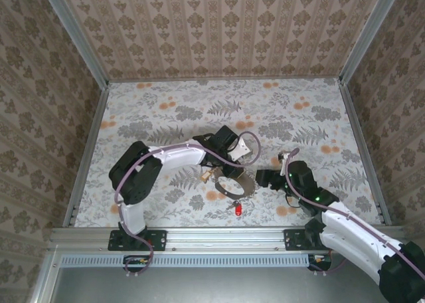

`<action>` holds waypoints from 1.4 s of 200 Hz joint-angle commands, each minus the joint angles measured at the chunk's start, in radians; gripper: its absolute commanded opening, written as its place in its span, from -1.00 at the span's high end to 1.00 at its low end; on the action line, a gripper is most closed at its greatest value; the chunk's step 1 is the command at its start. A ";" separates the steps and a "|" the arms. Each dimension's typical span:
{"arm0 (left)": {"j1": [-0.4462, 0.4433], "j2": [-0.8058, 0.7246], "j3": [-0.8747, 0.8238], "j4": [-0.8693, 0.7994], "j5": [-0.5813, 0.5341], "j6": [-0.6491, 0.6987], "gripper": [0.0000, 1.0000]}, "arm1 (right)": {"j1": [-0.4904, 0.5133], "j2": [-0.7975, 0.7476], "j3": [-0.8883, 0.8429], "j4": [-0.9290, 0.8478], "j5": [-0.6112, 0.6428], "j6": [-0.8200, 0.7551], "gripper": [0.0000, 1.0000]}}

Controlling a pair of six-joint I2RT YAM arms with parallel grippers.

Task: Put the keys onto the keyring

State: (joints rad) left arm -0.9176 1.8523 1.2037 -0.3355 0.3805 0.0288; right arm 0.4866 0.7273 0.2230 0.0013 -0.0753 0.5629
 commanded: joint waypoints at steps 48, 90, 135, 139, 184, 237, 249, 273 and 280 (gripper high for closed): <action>-0.018 -0.152 -0.062 -0.054 0.004 -0.044 0.43 | -0.005 0.001 -0.032 -0.025 -0.057 0.067 -0.52; 0.002 -0.188 -0.105 -0.014 0.015 -0.052 0.41 | 0.012 -0.040 -0.004 -0.158 -0.157 0.081 -0.10; 0.030 -0.233 -0.157 0.021 0.014 -0.045 0.40 | 0.106 0.017 0.058 -0.219 -0.194 0.091 0.19; 0.031 -0.235 -0.159 0.024 0.014 -0.043 0.40 | 0.116 0.034 0.068 -0.215 -0.195 0.087 0.22; 0.046 -0.267 -0.177 0.015 0.014 -0.017 0.40 | 0.195 0.240 0.188 -0.203 -0.181 0.048 0.41; 0.065 -0.310 -0.219 0.036 0.012 -0.006 0.39 | 0.213 0.324 0.239 -0.308 -0.123 0.056 0.52; 0.066 -0.312 -0.219 0.035 0.012 0.000 0.39 | 0.213 0.339 0.249 -0.325 -0.115 0.055 0.53; 0.069 -0.317 -0.223 0.032 0.011 0.009 0.39 | 0.213 0.377 0.257 -0.324 -0.125 0.054 0.54; 0.069 -0.319 -0.223 0.033 0.009 0.011 0.39 | 0.214 0.387 0.257 -0.318 -0.127 0.055 0.54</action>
State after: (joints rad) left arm -0.8555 1.5593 0.9924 -0.3058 0.3805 0.0074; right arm 0.6933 1.0859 0.4480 -0.2783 -0.2169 0.6247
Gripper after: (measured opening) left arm 0.305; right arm 0.231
